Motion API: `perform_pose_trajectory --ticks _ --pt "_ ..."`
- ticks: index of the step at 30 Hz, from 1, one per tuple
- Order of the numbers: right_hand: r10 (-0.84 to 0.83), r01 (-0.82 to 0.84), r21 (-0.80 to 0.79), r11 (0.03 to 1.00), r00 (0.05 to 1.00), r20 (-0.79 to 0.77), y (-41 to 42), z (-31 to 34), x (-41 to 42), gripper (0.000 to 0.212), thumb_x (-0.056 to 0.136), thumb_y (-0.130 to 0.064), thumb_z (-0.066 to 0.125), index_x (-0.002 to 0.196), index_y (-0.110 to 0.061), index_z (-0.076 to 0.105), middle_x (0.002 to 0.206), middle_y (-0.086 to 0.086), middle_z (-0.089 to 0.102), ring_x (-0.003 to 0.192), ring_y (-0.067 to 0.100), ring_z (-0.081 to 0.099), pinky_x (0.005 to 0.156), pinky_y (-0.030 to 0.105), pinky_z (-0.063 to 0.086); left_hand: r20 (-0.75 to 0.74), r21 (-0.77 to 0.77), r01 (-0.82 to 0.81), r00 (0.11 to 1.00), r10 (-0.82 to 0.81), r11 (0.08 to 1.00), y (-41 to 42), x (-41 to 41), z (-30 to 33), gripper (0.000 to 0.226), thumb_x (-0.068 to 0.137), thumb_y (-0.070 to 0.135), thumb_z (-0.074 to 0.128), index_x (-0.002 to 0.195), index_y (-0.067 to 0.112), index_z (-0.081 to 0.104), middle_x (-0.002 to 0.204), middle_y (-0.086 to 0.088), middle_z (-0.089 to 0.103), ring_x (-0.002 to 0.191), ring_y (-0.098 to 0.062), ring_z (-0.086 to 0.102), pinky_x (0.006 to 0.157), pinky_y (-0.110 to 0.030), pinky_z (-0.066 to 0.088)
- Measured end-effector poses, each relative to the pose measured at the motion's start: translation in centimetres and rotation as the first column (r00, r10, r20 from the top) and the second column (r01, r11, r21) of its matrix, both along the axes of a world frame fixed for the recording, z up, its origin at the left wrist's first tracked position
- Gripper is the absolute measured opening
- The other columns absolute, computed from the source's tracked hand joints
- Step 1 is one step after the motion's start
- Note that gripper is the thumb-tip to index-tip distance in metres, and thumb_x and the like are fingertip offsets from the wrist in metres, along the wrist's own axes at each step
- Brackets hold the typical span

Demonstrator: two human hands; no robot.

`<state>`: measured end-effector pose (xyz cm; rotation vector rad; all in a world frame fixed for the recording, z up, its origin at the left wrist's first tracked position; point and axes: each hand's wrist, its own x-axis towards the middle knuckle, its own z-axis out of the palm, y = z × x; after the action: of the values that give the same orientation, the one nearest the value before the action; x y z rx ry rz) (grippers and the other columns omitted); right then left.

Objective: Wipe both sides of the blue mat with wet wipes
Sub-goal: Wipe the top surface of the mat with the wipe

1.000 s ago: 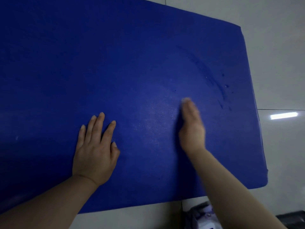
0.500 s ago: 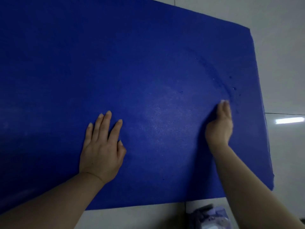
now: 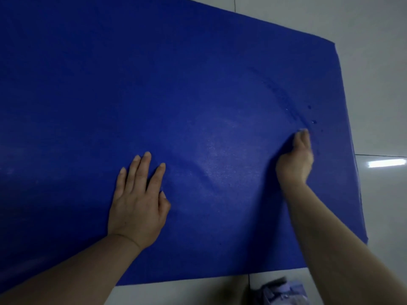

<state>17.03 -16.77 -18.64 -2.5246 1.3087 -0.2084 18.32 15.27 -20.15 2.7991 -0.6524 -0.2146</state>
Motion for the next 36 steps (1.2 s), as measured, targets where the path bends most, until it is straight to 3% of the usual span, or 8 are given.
perform_pose_trajectory --ticks 4,7,12,15,21,26,32,36 --pt "0.636 -0.640 -0.020 0.768 0.758 0.143 9.7 -1.6 2.9 0.065 0.070 0.014 0.034 0.133 0.007 0.046 0.143 0.021 0.041 0.135 0.030 0.035 0.114 0.034 0.022 0.004 0.006 0.003 1.000 -0.003 1.000 0.0 0.1 0.0 0.056 0.089 0.029 0.030 0.140 0.008 0.043 0.153 -0.019 0.029 0.142 -0.033 0.024 0.118 -0.040 0.002" --pt "0.826 -0.826 -0.063 0.561 0.552 0.119 11.9 -1.8 3.0 0.067 0.067 0.016 0.036 0.132 0.005 0.049 0.142 0.017 0.045 0.133 0.028 0.039 0.112 0.035 0.027 0.004 -0.003 0.004 1.000 -0.004 1.000 0.1 0.1 0.2 0.056 0.089 0.029 0.030 0.140 0.008 0.043 0.153 -0.019 0.030 0.142 -0.032 0.024 0.118 -0.040 0.002" --pt "0.324 -0.324 -0.005 0.946 0.944 0.065 1.2 -0.5 0.6 0.073 0.077 0.018 0.031 0.145 -0.010 0.036 0.153 0.002 0.030 0.142 0.018 0.025 0.117 0.026 0.015 -0.005 -0.026 -0.004 1.000 0.004 1.000 0.1 0.1 0.0 0.056 0.090 0.029 0.030 0.140 0.007 0.044 0.154 -0.019 0.028 0.142 -0.032 0.022 0.118 -0.041 0.002" --pt "0.036 -0.038 0.064 0.997 0.999 0.029 -0.3 0.2 -0.1 0.074 0.084 0.018 0.032 0.149 -0.017 0.027 0.156 -0.011 0.020 0.144 0.007 0.014 0.116 0.019 0.009 -0.011 -0.021 0.008 1.000 -0.009 1.000 0.0 0.2 0.1 0.056 0.089 0.029 0.031 0.139 0.007 0.045 0.153 -0.019 0.029 0.142 -0.032 0.023 0.118 -0.041 0.003" --pt "0.098 -0.106 0.069 0.992 0.989 0.109 -0.1 -0.6 -0.2 0.073 0.083 0.017 0.033 0.148 -0.015 0.029 0.155 -0.008 0.022 0.143 0.007 0.016 0.118 0.024 0.014 -0.003 -0.221 -0.059 0.998 0.060 0.974 -0.9 2.1 1.4 0.046 0.084 0.023 0.036 0.113 0.007 0.068 0.136 -0.016 0.050 0.128 -0.030 0.042 0.114 -0.051 0.022" --pt "0.033 -0.051 0.060 0.997 0.961 0.274 0.1 -0.7 -0.3 0.062 0.089 0.010 0.039 0.145 -0.016 0.037 0.153 -0.005 0.030 0.137 0.002 0.025 0.097 -0.005 0.014 0.039 -0.226 -0.038 0.998 0.048 0.973 -5.0 8.4 1.4 0.037 0.085 0.009 0.061 0.121 0.011 0.064 0.138 -0.012 0.050 0.126 -0.027 0.043 0.113 -0.047 0.020" --pt "-0.027 0.015 0.066 0.998 0.982 0.189 -1.1 -0.9 0.9 0.058 0.091 0.009 0.036 0.144 -0.014 0.038 0.154 -0.005 0.028 0.143 0.013 0.022 0.112 0.018 0.012 0.047 -0.131 0.013 0.999 -0.006 0.991 -6.0 9.3 -0.5 0.043 0.092 0.024 0.041 0.131 0.013 0.057 0.146 -0.010 0.044 0.136 -0.021 0.028 0.116 -0.046 0.015" --pt "0.393 -0.384 -0.083 0.920 0.908 0.143 3.7 -1.5 4.6 0.070 0.076 0.020 0.032 0.139 -0.008 0.045 0.151 0.007 0.033 0.140 0.026 0.028 0.116 0.039 0.021 0.045 -0.109 0.026 0.999 -0.021 0.994 -6.0 9.4 -0.3 0.053 0.089 0.029 0.029 0.130 0.013 0.058 0.145 -0.010 0.045 0.136 -0.021 0.030 0.117 -0.046 0.015"
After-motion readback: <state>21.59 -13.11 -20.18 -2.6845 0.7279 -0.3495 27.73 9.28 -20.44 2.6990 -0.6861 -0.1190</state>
